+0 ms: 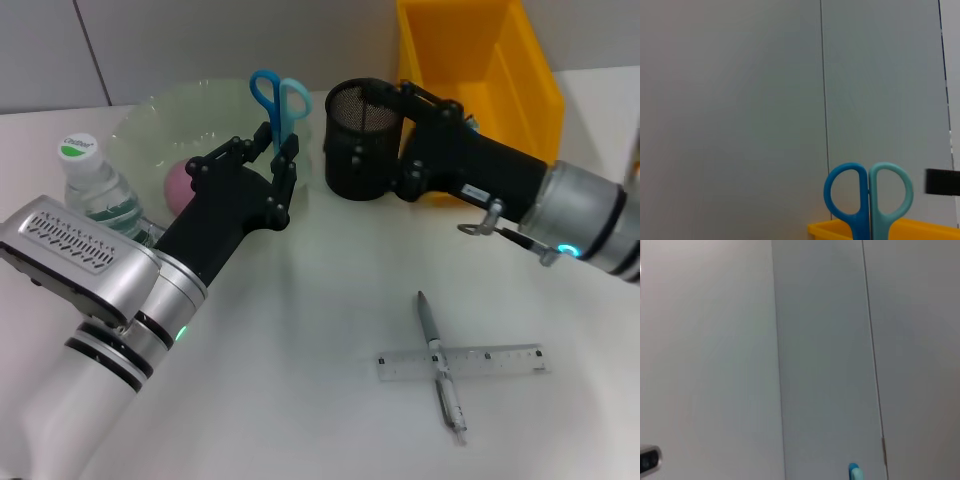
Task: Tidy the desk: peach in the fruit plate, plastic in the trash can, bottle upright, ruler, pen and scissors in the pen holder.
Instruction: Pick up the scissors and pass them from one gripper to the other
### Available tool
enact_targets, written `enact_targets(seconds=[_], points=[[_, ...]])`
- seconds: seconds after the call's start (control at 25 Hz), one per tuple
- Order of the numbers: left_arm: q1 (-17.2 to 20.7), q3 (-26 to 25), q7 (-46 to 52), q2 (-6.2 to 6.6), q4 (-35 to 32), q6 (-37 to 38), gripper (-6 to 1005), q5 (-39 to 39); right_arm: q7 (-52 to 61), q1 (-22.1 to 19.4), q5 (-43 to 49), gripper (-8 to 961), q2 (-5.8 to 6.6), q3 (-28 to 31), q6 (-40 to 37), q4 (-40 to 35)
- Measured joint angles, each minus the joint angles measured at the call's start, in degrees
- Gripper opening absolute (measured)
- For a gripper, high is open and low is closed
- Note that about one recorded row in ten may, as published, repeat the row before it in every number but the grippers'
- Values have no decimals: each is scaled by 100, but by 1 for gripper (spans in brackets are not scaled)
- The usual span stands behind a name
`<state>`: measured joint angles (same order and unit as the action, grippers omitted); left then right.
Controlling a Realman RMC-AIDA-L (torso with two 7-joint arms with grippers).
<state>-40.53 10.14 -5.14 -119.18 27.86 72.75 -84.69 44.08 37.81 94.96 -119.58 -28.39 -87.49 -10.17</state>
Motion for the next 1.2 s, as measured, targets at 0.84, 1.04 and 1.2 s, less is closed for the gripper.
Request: enact_targets(seconds=[0.84,1.04,1.2], points=[[310,-1377,-94,0,-18,-395,190,-1512,-513,765,-6,808,-27,70,877,527],[312,-1413,-93,0,-28,-424,188,-1572,-635,864,-84,808,-31,71,1002,664],[322,-1416,-93,1,-31,-429,187,-1578,-735,904,-124,808,-31,71,1045,743]])
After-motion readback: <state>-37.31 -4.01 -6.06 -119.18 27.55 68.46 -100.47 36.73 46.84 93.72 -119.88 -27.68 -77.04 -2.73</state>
